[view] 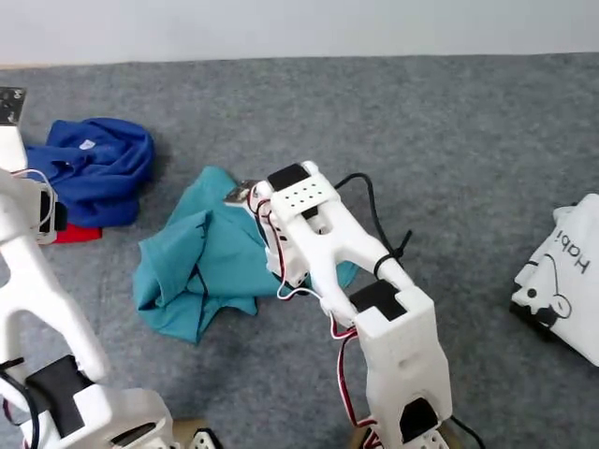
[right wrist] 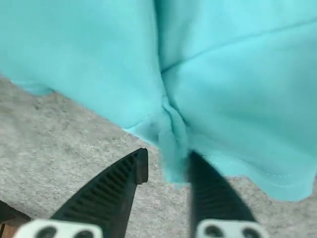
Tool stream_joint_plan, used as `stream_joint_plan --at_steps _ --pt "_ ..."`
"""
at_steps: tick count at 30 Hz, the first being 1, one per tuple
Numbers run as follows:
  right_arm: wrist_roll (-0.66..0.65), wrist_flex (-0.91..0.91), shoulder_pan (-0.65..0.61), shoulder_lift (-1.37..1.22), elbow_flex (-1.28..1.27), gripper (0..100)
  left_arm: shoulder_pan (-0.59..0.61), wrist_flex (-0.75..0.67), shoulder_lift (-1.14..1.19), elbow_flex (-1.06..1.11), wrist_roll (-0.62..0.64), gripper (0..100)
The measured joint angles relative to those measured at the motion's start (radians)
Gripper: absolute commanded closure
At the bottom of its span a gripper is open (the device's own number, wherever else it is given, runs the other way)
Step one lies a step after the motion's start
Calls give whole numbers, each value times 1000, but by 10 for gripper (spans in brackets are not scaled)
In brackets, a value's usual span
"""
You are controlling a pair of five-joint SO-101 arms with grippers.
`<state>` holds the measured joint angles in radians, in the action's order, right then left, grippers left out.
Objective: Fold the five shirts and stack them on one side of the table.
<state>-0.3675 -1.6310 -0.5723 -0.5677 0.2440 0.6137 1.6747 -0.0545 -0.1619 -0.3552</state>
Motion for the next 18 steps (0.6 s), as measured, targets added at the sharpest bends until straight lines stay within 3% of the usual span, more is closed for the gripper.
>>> stream_joint_plan --at_steps 8,18 --pt "-20 -2 -3 0 0 777 0 0 0 0 2 859" --pt "-26 -3 28 0 0 846 0 0 0 41 2 859"
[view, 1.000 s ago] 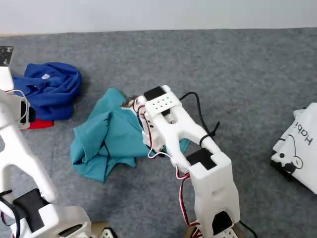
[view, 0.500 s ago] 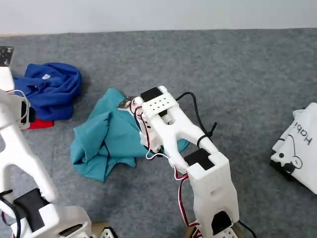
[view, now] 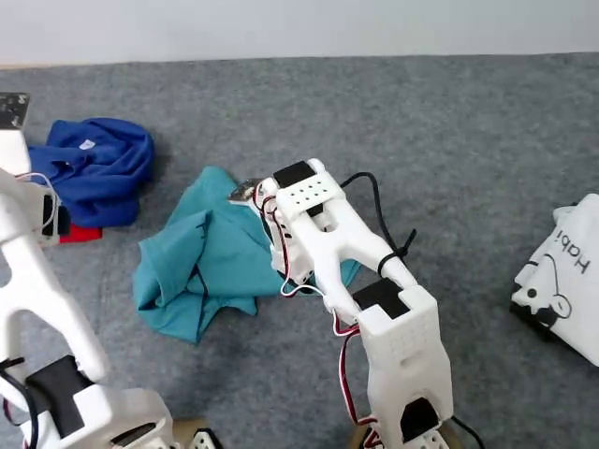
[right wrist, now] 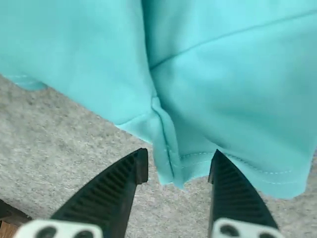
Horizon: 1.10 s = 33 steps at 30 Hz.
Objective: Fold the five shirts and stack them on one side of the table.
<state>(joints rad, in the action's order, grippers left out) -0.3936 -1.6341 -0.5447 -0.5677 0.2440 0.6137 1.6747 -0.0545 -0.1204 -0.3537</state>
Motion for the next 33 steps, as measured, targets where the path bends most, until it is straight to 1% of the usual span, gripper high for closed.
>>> stream_joint_plan --at_steps 3,10,13,18,23,28,33 --pt "0 0 0 -15 0 881 0 -2 0 5 0 859" --pt "0 -34 -18 -83 0 903 0 -2 0 5 0 859" --pt "0 -35 -18 -84 0 986 0 -2 0 5 -2 859" --pt "0 -48 -18 -84 46 988 0 -2 0 5 -2 859" --pt "0 -57 8 -68 98 987 0 -2 0 5 -2 859" --pt "0 -61 43 -14 146 987 0 -2 0 5 -2 859" --pt "-40 -100 74 80 227 987 0 -2 0 5 -2 859"
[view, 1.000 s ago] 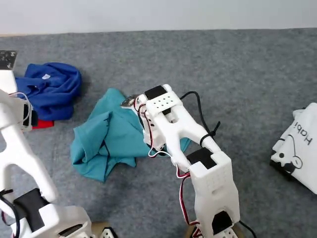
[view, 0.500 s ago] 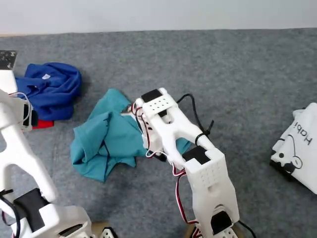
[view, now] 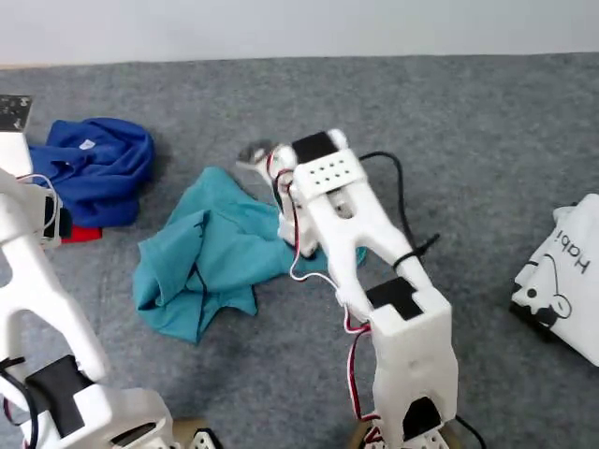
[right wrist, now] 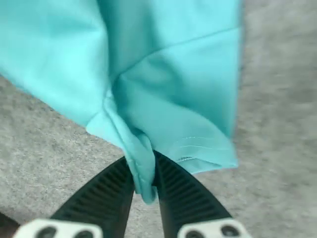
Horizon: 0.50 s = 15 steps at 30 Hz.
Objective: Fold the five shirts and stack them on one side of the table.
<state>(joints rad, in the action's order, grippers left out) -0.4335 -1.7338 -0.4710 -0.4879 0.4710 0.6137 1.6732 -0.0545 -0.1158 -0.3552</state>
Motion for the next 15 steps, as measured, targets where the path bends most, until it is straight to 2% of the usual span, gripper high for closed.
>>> stream_joint_plan --at_steps 7,15 --pt "-9 -6 58 126 124 987 0 0 0 0 0 859" --pt "-25 -18 72 209 133 988 0 0 0 0 0 859"
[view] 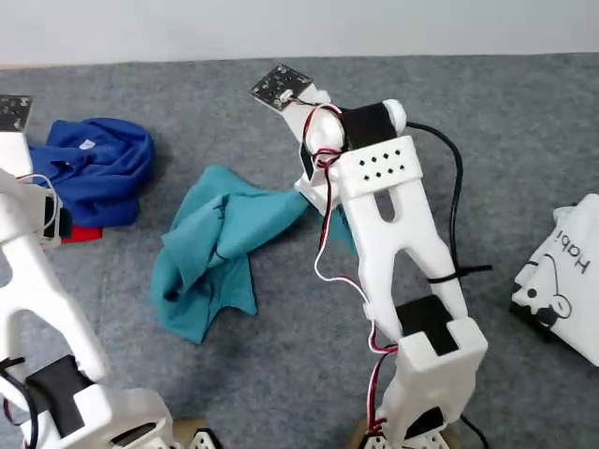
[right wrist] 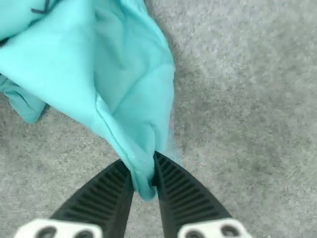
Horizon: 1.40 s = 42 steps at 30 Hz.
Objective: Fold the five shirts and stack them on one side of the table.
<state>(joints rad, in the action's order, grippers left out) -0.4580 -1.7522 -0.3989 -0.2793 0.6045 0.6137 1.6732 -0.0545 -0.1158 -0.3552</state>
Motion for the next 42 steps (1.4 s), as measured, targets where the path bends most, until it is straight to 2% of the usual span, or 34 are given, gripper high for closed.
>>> stream_joint_plan --at_steps 3,8,14,21,31,37,42 --pt "0 0 -60 2 0 988 0 0 0 0 0 859" --pt "0 0 -230 -18 -49 973 0 0 0 0 0 859" --pt "-3 0 -339 -115 -54 770 0 8 0 0 0 859" --pt "-3 -2 -345 -107 -89 771 12 14 0 0 0 859" --pt "-3 -2 -347 98 -345 770 14 14 0 0 0 859" --pt "94 -2 -348 233 -399 769 14 14 0 0 0 859" --pt "120 -2 -411 239 -399 771 14 14 0 0 0 859"
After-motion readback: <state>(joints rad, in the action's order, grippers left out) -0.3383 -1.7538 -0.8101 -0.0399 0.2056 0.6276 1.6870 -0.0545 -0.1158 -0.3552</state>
